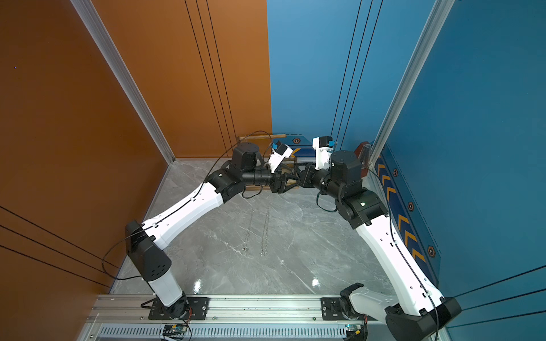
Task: Take the necklace off the jewelry display stand
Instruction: Place the necklace at the center of the board.
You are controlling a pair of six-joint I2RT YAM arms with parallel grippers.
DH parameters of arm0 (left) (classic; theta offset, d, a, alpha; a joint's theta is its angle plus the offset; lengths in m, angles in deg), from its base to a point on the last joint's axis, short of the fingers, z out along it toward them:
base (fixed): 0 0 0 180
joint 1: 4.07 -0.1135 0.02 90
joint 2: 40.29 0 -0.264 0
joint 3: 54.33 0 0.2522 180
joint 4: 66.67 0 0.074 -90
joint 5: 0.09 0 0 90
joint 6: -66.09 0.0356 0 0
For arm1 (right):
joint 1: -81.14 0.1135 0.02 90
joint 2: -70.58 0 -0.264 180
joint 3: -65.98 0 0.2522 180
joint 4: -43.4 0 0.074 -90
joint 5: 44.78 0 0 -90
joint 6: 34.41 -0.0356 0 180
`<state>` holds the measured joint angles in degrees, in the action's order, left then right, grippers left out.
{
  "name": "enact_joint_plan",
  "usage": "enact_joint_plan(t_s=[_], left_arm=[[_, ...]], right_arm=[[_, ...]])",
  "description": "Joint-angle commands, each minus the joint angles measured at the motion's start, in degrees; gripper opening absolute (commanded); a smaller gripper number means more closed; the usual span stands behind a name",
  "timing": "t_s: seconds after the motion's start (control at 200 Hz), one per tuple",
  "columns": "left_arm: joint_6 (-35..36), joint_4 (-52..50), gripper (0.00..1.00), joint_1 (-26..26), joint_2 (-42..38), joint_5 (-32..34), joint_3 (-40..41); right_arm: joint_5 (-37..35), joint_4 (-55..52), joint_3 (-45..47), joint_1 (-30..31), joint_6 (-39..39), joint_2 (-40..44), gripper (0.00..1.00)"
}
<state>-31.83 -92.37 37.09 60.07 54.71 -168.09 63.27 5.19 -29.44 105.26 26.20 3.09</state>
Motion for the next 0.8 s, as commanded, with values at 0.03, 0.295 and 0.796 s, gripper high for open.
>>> enact_joint_plan(t_s=[0.03,0.295,0.796], left_arm=[[0.5,0.1,0.58,0.4,0.7,-1.3,-0.7],[0.7,0.1,0.5,1.6,1.1,-1.1,1.2],[1.0,0.2,0.3,2.9,1.1,0.2,6.3]], right_arm=[[0.6,1.3,0.7,0.5,0.6,1.7,0.0],[0.6,1.3,0.7,0.7,0.7,2.2,0.0],[0.2,1.2,0.7,0.6,0.6,3.2,0.0]])
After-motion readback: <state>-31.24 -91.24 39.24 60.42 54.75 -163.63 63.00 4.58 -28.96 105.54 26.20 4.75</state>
